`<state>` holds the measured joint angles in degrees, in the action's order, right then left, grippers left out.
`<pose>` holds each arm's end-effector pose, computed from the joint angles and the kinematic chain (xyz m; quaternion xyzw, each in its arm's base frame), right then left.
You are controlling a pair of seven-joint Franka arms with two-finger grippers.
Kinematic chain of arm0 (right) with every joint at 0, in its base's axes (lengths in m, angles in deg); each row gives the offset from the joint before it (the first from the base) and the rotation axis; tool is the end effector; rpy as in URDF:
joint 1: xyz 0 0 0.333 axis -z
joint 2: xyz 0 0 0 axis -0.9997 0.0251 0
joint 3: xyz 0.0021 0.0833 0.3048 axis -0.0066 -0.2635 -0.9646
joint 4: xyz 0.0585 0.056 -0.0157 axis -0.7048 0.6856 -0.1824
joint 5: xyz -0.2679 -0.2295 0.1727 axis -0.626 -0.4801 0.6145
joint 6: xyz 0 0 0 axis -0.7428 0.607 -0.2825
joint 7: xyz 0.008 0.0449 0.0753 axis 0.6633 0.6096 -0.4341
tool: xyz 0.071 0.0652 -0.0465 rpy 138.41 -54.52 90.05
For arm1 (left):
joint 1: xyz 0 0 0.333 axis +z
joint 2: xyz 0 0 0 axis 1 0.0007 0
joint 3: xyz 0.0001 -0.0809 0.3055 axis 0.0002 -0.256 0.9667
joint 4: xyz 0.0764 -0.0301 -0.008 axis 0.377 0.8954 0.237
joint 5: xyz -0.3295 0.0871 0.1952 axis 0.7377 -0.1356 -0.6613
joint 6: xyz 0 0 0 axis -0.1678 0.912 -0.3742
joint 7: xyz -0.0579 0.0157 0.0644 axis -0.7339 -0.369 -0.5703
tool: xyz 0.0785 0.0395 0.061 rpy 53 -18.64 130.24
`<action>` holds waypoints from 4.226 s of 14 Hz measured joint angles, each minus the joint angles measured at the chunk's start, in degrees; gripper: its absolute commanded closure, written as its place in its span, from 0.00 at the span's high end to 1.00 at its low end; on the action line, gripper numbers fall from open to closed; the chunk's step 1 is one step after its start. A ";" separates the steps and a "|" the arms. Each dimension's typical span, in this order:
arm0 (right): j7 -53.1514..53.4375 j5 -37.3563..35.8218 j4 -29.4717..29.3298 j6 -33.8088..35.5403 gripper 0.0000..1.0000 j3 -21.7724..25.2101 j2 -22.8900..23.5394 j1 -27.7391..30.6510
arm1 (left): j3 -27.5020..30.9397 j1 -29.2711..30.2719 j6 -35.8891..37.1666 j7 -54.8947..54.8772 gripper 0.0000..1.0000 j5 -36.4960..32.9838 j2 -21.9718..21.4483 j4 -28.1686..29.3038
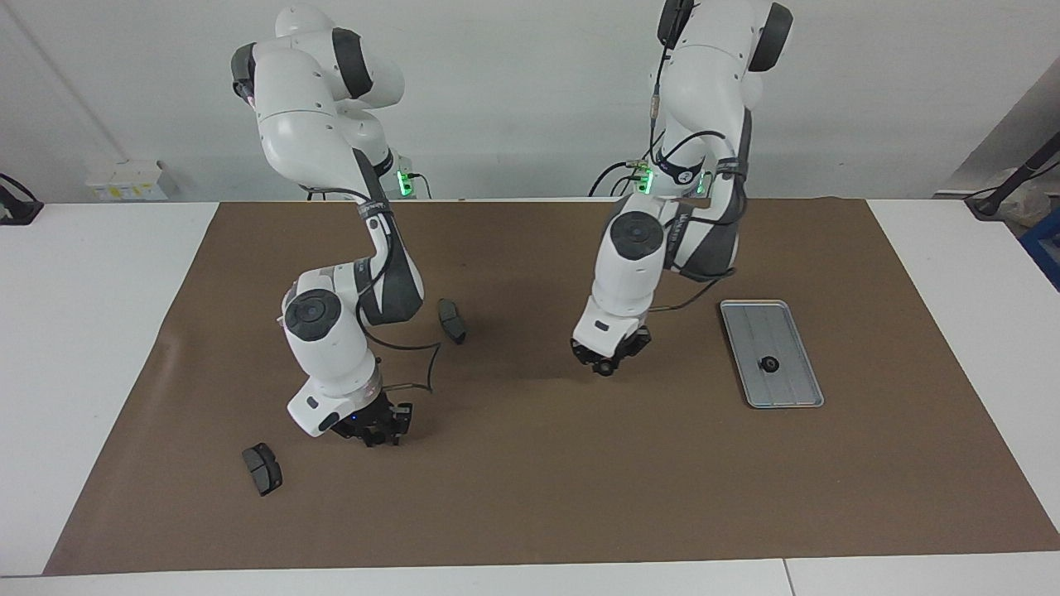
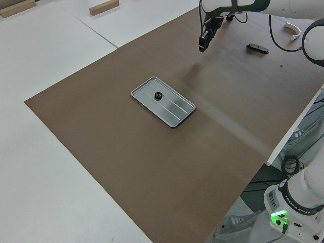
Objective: Pick bearing gear from pile to tray
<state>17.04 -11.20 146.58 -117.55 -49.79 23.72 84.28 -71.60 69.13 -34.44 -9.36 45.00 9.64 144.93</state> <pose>0.7218 0.1147 0.2931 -0.9978 -0.0074 -0.0640 0.0185 0.6187 -0.2741 0.3839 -0.9990 -0.0424 -0.0162 0.0054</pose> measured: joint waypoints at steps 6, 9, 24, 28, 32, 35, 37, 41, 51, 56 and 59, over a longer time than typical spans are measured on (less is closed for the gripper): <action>0.31 0.03 -0.10 -0.03 0.00 -0.20 -0.44 -0.14 | 0.22 19.25 4.43 -28.56 0.16 0.10 -6.94 7.49; 6.92 0.10 -0.27 0.00 0.00 -0.95 -1.56 -2.72 | 0.19 25.17 -1.34 -38.35 0.17 0.11 -9.52 16.72; 49.87 -6.79 1.76 -4.98 0.82 -0.88 -1.47 -26.22 | -1.58 22.60 -6.01 -33.09 0.75 2.28 -11.34 17.59; 50.30 -6.84 2.91 -6.56 1.00 -0.53 -1.56 -26.52 | -1.90 14.79 -5.74 -16.92 0.74 2.56 -10.86 15.01; 45.84 -7.01 3.54 -6.71 1.00 0.16 -4.59 -22.90 | -1.99 6.41 -5.77 -0.81 0.68 4.18 -6.30 7.25; 39.06 -7.01 8.78 -5.38 1.00 0.11 -11.19 -17.78 | -1.98 -0.71 -7.85 8.88 0.65 4.18 -0.23 2.49; 33.91 -6.97 13.31 -2.30 1.00 0.11 -17.04 -14.52 | -1.93 -3.23 -10.79 10.27 0.65 4.13 2.24 1.01; 22.17 -4.87 16.43 7.34 1.00 0.08 -25.93 -8.54 | -1.83 -6.68 -11.63 10.61 0.63 2.70 4.83 0.61; 2.68 -1.23 9.33 29.70 1.00 0.19 -36.81 0.93 | -1.66 -9.18 -11.51 10.84 0.47 1.39 7.20 2.71; 0.71 0.58 13.57 32.95 1.00 0.24 -40.28 2.00 | -1.38 -9.62 -11.08 10.84 0.36 0.75 7.08 2.73; 0.71 1.32 15.12 32.94 1.00 0.24 -40.88 2.37 | -1.27 -9.67 -10.74 10.84 0.29 0.56 6.92 2.75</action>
<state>17.76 -9.88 161.70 -84.60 -49.55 -17.16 86.65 -72.87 59.46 -45.19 1.48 45.56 16.56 147.68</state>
